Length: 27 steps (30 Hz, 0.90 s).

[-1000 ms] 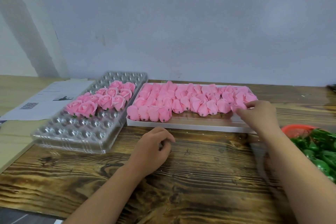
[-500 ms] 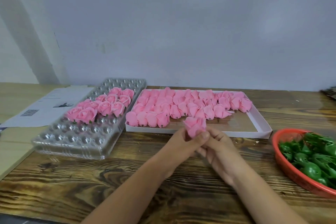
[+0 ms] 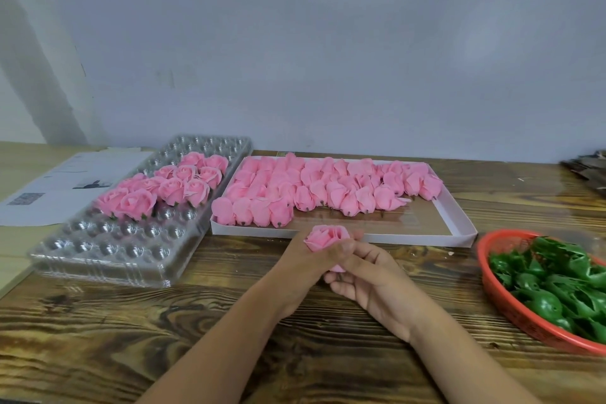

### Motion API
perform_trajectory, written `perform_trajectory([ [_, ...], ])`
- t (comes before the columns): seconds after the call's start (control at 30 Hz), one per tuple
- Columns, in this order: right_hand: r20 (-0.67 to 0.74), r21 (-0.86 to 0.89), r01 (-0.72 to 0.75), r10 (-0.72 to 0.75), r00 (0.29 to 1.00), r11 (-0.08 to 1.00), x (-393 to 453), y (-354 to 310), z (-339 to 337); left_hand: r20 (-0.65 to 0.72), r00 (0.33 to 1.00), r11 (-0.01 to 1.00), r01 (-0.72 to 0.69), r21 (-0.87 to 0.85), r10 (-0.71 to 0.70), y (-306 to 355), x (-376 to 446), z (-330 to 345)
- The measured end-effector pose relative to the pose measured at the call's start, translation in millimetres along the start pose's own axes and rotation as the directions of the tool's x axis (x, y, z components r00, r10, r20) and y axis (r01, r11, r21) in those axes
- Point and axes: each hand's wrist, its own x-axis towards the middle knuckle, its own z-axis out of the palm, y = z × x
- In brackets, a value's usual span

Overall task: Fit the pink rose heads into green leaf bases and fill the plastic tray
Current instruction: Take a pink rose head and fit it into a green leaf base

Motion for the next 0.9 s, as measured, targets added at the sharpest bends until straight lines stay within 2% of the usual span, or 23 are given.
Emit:
perform_trajectory([
  [0.17, -0.004, 0.011, -0.004, 0.004, 1.000, 1.000, 0, 3, 4, 0.025, 1.000, 1.000, 0.004, 0.020, -0.004, -1, -1, 3],
  [0.5, -0.096, 0.010, -0.058, 0.059, 0.994, 0.998, -2, 4, 10, 0.048, 0.997, 0.997, 0.070, -0.046, -0.067, -3, -2, 5],
  [0.63, -0.050, 0.038, -0.053, 0.055, 0.997, 0.998, -2, 2, 11, -0.024, 0.996, 0.987, 0.084, -0.140, -0.088, -3, 0, 4],
  [0.77, -0.067, -0.038, -0.021, 0.018, 0.998, 0.999, -5, 1, 9, -0.129, 0.985, 0.954, 0.075, -0.291, -0.117, -1, 1, 0],
  [0.9, -0.131, -0.180, -0.007, -0.017, 0.991, 0.984, -5, 3, 9, -0.177, 0.978, 0.964, 0.059, -0.260, -0.108, -2, 2, -2],
])
